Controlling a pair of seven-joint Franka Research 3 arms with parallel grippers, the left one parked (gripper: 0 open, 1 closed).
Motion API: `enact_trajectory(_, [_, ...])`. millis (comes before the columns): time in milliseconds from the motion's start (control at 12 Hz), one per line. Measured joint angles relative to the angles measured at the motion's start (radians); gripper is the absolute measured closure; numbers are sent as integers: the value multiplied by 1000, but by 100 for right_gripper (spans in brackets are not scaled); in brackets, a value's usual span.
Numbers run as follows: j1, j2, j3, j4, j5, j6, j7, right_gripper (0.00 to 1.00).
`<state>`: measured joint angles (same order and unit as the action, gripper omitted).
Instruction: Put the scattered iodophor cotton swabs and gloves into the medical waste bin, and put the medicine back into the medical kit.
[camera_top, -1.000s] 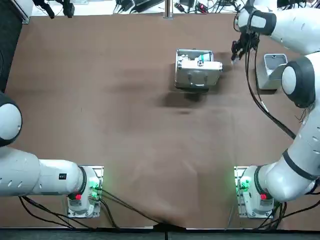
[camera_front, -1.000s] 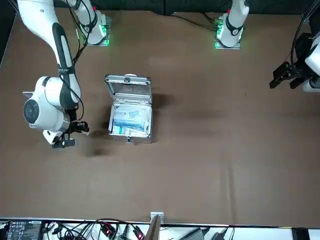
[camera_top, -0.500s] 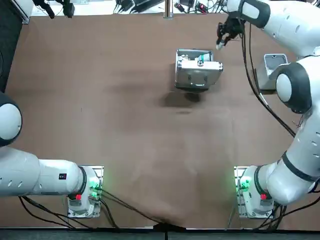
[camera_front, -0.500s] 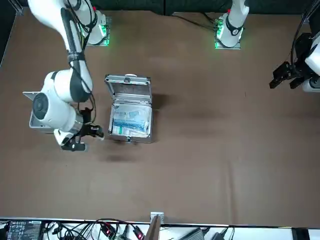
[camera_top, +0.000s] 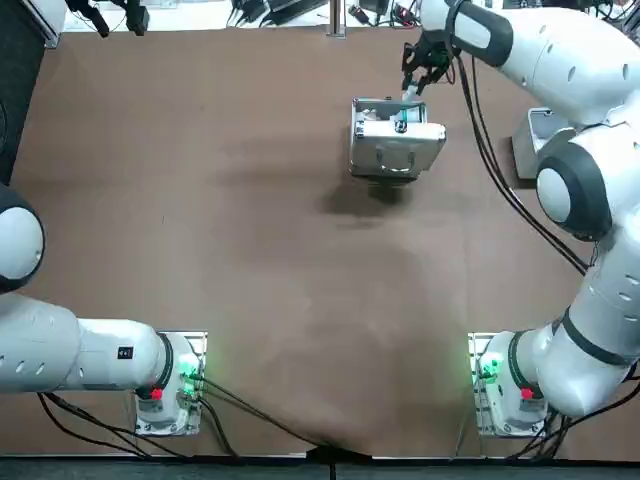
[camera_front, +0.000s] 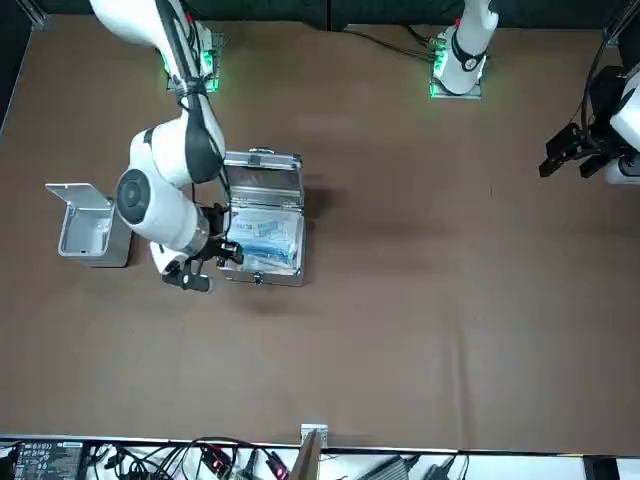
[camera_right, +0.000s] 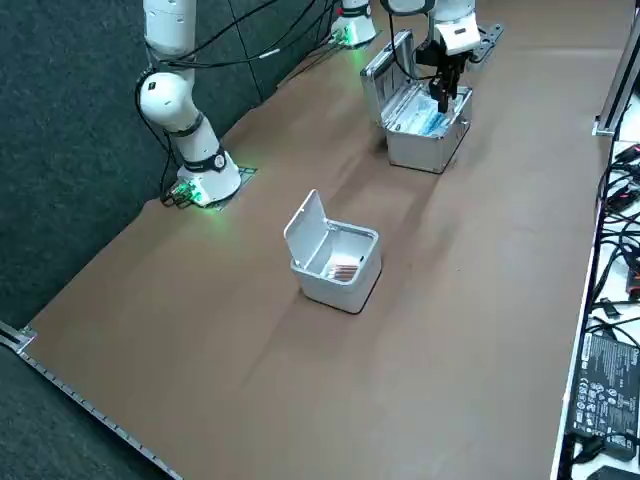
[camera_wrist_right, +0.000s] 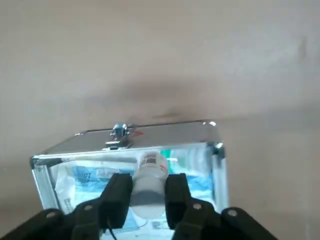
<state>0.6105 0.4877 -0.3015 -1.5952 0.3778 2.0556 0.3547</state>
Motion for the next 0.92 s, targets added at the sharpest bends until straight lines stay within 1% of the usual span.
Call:
enact_trajectory(250, [36, 23, 0, 4, 0, 4, 81, 60])
enact_trajectory(500, [75, 70, 0, 47, 0, 9, 162, 60])
enact_trajectory(667, [97, 92, 0, 66, 0, 9, 189, 60])
enact_trajectory(917, [106, 109, -1, 71, 0, 23, 195, 60])
